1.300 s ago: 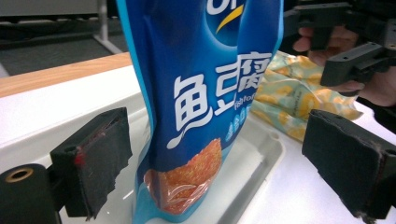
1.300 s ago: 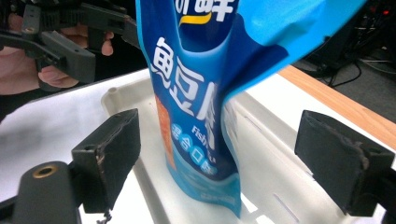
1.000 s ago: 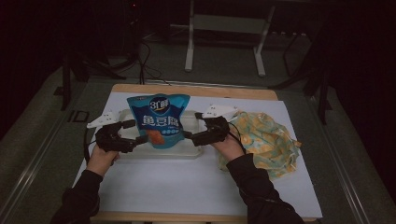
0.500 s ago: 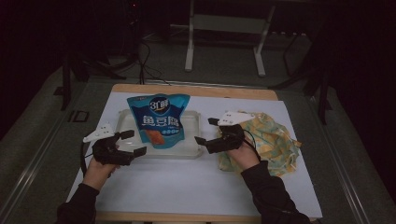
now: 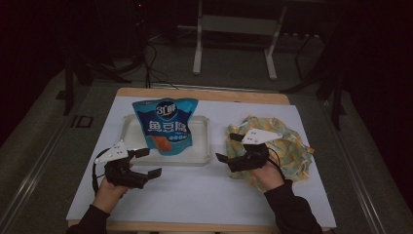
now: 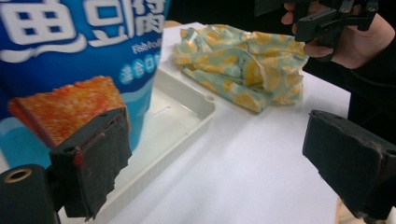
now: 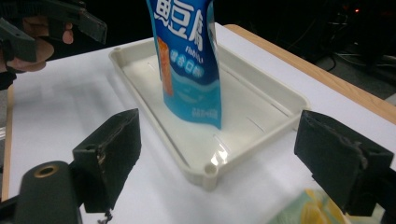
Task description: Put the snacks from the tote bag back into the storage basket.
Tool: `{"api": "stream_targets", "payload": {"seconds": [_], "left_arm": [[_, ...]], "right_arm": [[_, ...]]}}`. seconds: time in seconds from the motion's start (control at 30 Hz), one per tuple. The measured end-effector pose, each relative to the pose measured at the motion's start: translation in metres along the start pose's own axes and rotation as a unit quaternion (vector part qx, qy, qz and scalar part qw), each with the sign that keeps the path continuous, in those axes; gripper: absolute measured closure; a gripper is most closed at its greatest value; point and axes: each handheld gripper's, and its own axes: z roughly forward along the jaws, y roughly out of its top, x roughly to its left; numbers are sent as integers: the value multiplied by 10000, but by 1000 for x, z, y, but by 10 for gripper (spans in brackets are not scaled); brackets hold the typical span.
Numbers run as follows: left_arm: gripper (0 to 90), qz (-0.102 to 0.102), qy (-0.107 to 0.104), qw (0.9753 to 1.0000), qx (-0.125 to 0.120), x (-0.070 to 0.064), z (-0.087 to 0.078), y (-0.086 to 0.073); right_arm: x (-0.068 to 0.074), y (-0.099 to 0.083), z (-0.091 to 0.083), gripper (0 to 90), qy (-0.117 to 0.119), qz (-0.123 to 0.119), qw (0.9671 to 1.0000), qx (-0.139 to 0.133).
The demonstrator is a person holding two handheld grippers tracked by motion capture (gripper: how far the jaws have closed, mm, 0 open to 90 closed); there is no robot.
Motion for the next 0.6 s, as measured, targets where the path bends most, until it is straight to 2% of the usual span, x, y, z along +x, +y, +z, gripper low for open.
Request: {"api": "stream_targets", "payload": {"seconds": [0.17, 0.27, 0.33, 0.4, 0.6], "left_arm": [[84, 72, -53, 9999, -71, -9, 6, -1], [84, 57, -122, 9999, 11, -14, 15, -4], [84, 123, -162, 9998, 82, -19, 21, -5], [84, 139, -261, 9995, 92, -22, 26, -5], [84, 249, -331, 9991, 137, -32, 38, -2]], "right_arm": [[1, -15, -16, 147, -114, -17, 9999, 11], [0, -22, -26, 147, -198, 15, 9998, 2], [-1, -27, -32, 147, -236, 60, 9997, -23], [-2, -31, -39, 147, -291, 95, 9995, -57], [-3, -44, -57, 147, -501, 61, 9987, -73]]}}
